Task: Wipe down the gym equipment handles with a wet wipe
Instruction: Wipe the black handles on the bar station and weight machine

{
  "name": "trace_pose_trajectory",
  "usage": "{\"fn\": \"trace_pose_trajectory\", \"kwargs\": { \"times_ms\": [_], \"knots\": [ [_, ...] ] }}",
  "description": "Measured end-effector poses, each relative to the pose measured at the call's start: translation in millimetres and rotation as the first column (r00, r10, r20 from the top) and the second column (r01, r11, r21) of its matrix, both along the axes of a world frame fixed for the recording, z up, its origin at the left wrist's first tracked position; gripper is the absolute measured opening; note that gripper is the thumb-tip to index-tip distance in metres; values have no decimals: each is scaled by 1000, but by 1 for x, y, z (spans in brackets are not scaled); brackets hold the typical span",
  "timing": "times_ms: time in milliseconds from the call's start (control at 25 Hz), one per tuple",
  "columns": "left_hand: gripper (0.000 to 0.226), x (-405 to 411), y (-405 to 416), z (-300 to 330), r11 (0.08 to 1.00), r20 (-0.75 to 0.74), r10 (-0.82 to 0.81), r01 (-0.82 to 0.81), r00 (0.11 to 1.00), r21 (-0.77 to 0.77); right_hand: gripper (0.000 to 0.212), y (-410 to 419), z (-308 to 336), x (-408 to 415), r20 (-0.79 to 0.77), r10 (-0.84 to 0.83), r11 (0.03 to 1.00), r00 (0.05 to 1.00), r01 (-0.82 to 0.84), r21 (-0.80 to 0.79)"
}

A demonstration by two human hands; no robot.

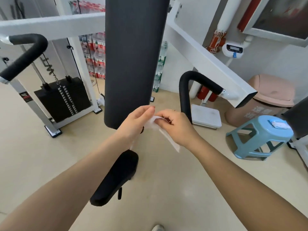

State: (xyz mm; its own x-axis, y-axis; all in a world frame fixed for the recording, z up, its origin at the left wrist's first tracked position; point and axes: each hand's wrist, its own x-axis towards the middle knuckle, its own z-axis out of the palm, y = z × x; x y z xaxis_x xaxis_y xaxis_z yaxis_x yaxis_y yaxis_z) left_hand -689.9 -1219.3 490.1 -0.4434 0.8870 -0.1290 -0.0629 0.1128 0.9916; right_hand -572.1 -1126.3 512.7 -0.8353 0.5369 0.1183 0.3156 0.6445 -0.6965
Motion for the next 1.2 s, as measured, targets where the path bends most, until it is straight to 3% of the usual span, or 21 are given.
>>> {"fn": "trace_pose_trajectory", "kwargs": {
  "times_ms": [200, 320, 440, 560, 760, 880, 1040, 1160, 1200],
  "knots": [
    [11, -89, -101, 2, 996, -91, -61, 54, 994, -74, 26, -82, 8, -86, -77, -8, 970, 997, -11, -244],
    [11, -143, -149, 2, 1000, -148, -13, 9, 989, -23, 34, -129, -1, -138, -25, -37, 914, 999, 23, -404],
    [15, -199, -193, 8, 999, -140, 49, -48, 989, 13, 17, -166, -13, -187, 23, 21, 791, 1000, -3, -612],
    [26, -252, -218, 16, 999, -183, 40, -38, 982, 15, 3, -187, -19, -235, -54, -29, 628, 998, -23, -778],
    [32, -334, -217, 18, 997, -178, 70, -64, 982, 36, 17, -184, -11, -316, -181, -306, 320, 935, -78, -944],
    [29, -392, -199, 21, 998, -400, 31, -6, 916, 63, 22, -167, -7, -367, -254, -473, 182, 843, -189, -965],
    [32, -471, -162, 39, 983, -705, -172, 169, 688, -75, 31, -136, 16, -438, -210, -549, 240, 809, -88, -967],
    [39, -533, -138, 53, 964, -801, -239, 233, 549, -128, 5, -113, 31, -496, -193, -630, 419, 752, 120, -900],
    [40, -553, -130, 57, 971, -824, -207, 216, 527, -105, 13, -107, 33, -514, -232, -644, 497, 728, 168, -852]
  ]
}}
